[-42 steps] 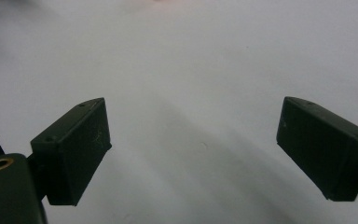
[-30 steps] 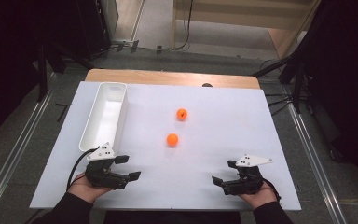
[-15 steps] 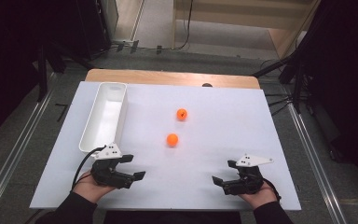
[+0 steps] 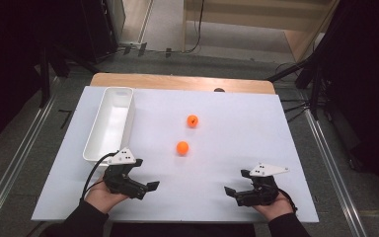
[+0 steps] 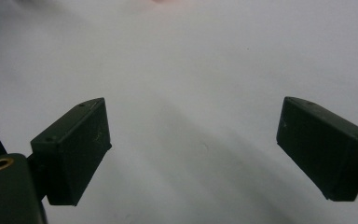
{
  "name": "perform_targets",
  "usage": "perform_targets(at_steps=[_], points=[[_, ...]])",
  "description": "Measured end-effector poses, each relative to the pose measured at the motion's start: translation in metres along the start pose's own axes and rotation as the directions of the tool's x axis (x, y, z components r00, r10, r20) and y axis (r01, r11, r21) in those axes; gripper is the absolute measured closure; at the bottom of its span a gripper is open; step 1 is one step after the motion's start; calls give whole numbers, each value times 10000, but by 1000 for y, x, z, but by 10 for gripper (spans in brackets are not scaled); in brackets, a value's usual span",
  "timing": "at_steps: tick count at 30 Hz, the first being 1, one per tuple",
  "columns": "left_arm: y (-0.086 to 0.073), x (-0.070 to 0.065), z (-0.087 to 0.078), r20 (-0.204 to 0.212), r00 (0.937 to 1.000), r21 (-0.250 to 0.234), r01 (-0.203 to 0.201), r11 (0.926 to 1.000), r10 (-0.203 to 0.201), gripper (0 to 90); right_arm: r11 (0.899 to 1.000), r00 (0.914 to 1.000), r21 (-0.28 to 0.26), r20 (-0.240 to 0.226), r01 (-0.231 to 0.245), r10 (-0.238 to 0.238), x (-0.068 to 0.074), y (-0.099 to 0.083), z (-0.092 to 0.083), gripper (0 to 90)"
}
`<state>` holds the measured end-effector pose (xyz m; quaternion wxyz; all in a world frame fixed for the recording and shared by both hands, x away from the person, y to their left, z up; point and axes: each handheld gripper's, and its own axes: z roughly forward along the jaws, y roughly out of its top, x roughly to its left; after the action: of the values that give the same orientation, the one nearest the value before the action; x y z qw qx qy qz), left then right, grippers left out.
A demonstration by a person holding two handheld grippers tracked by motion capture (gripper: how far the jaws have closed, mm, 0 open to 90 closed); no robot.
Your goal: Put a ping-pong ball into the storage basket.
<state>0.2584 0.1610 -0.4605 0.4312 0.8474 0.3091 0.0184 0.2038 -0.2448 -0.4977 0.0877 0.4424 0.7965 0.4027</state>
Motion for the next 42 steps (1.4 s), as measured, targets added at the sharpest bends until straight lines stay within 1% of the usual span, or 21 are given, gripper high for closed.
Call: perform_targets(at_steps=[1,2,3,9,25,32,40,42], points=[[1,-1,1,-30,10000,25,-73,10000,73,0,10000,10000,1,-2,3,-3,0,0,0,84],[1,-2,2,-161,9998,72,-131,9999,132,0,10000,10000,2,1,11,-11,0,0,0,84],[2,-2,3,-146,9998,116,-167,9998,169,0,10000,10000,1,-1,6,-6,0,0,0,84],[5,0,6,-166,9998,93,-61,9999,63,0,10000,10000,7,-3,11,-11,0,0,0,84],[16,0,20,-387,9989,147,-261,9996,267,0,10000,10000,19,-2,6,-6,0,0,0,84],[21,1,26,-437,9987,99,-238,9997,242,0,10000,10000,10,-3,33,-33,0,0,0,84],[26,4,31,-607,9980,28,-183,9998,185,0,10000,10000,20,-24,13,-13,0,0,0,84],[29,5,35,-667,9975,83,-230,9997,236,0,10000,10000,14,-30,33,-33,0,0,0,84]])
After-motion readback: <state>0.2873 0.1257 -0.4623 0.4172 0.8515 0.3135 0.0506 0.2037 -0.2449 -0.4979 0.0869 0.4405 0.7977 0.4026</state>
